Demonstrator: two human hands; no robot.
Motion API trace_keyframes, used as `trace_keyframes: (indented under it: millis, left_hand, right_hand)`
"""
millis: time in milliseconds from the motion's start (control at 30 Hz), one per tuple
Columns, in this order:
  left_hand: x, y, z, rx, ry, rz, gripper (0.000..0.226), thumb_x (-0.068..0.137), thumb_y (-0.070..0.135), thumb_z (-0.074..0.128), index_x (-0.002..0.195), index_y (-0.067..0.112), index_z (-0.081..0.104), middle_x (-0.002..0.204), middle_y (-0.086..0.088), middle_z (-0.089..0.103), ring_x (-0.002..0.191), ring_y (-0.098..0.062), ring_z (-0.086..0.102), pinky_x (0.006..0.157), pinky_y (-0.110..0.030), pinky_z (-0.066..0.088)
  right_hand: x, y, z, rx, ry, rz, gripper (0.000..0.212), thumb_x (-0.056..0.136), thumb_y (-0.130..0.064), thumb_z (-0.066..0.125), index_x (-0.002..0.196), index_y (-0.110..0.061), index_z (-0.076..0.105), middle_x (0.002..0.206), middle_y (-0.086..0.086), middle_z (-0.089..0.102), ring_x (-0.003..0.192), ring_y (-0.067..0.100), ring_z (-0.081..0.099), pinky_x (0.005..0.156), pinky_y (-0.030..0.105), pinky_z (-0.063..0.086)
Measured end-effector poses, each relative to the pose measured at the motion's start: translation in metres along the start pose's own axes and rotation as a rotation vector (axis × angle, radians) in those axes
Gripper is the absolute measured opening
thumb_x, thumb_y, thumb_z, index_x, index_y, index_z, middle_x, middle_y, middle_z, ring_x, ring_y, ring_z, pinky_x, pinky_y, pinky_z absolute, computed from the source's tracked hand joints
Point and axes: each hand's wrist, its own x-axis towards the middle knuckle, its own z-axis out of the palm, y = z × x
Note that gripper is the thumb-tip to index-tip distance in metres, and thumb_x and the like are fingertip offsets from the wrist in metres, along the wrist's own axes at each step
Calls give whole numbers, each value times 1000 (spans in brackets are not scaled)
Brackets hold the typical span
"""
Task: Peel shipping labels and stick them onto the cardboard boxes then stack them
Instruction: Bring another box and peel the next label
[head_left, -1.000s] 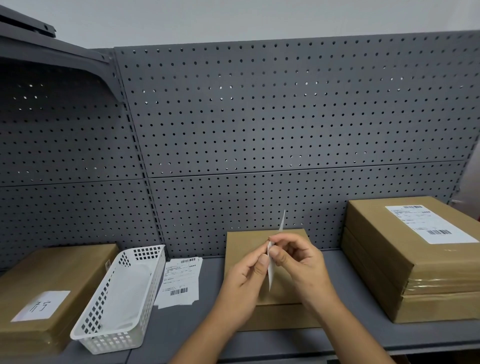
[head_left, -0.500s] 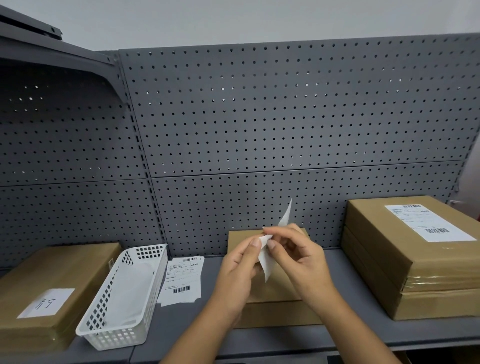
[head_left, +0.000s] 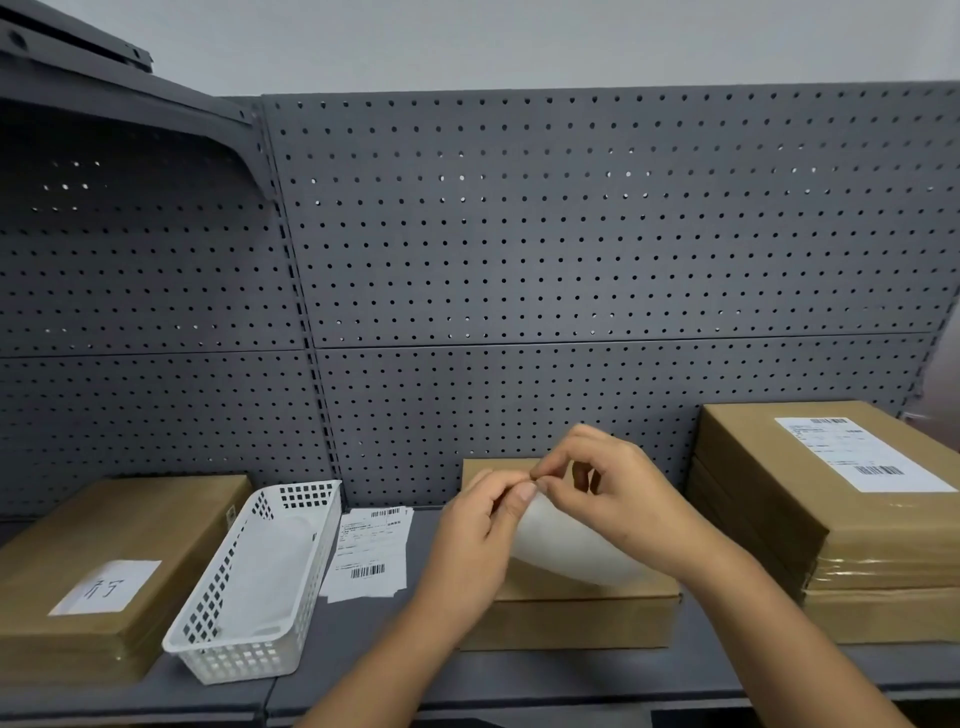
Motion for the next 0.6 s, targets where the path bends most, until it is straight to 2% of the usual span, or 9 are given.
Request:
trace_keyframes:
  millis: [100,200,267,367,500,600]
  left_hand:
    - [2,2,-1,-82,41,-81,8,101,30,66,108,28,63,103,11,72,103,-5,67,82,-20,49]
    - [4,7,-4,-117,84,-89,16,96,35,71,102,29,57,99,16,69,98,-3,67,77,-18,49]
    - [6,8,-10,-92,88,-81,18,94,37,73,101,29,58,100,21,69,99,0,67,79,-18,50]
    - [8,5,-16,-4,88,-66,20,93,41,74,103,33,59,104,21,69,107,2,64,87,-28,52]
    - [7,2,-15,156,187,5,24,88,56,72,99,38,59,108,21,61,117,-3,53,86,-22,46]
    - [4,-2,-10,312,263,57,30,89,67,64,93,37,59,105,20,55,111,-7,47,80,-18,39]
  right_hand:
    - [3,1,1,-37,-40,43,9,93,-26,68,89,-34,67,91,-13,65,74,14,61,69,36,54]
    - [5,0,1,32,-123,82,5,94,-31,67,95,-35,64,93,-12,68,76,14,63,67,33,52]
    - [7,-1,0,101,-131,95,3,96,-33,68,97,-31,66,93,-9,69,78,15,63,67,31,51]
    - [7,0,1,202,-137,126,7,96,-32,69,94,-25,69,83,-7,68,69,7,57,65,28,47]
    - [7,2,8,243,-35,168,7,94,-26,70,88,-23,68,77,-12,64,63,4,51,62,26,44]
    - [8,2,11,316,46,193,11,91,-21,71,82,-19,64,81,0,67,64,9,50,62,32,43]
